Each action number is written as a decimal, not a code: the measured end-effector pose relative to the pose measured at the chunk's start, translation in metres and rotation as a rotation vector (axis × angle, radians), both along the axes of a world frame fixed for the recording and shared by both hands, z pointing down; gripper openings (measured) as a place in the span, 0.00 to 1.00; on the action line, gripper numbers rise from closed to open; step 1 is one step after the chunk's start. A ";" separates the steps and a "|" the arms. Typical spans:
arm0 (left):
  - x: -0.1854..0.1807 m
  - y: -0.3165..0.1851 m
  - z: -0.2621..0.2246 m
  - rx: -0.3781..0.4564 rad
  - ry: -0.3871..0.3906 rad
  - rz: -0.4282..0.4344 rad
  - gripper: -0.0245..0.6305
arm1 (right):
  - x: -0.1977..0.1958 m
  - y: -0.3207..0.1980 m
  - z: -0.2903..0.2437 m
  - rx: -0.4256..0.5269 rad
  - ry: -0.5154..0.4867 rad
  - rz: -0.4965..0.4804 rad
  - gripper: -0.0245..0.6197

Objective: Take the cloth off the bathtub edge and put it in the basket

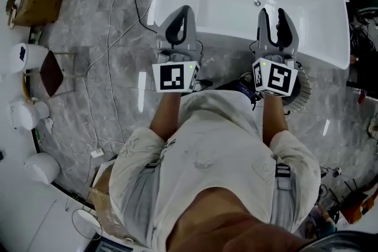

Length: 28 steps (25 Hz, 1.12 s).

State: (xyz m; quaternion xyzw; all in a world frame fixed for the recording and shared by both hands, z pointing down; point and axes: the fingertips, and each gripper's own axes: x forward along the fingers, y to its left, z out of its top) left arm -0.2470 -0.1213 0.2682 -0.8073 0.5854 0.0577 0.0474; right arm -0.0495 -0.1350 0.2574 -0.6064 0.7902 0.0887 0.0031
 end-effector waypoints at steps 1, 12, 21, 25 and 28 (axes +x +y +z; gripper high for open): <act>0.000 -0.002 -0.001 0.002 0.000 -0.001 0.04 | 0.000 -0.002 0.001 -0.006 0.006 0.005 0.27; 0.000 -0.007 -0.015 0.020 0.001 0.012 0.04 | -0.004 -0.006 -0.006 -0.007 0.035 0.020 0.04; 0.009 -0.009 -0.026 0.033 0.005 0.030 0.04 | 0.001 -0.002 -0.017 0.018 0.048 0.016 0.04; 0.013 -0.008 -0.025 0.031 0.000 0.038 0.04 | 0.004 0.001 -0.016 0.013 0.035 0.022 0.04; 0.015 -0.006 -0.024 0.033 -0.001 0.045 0.04 | 0.005 0.003 -0.013 0.004 0.037 0.027 0.04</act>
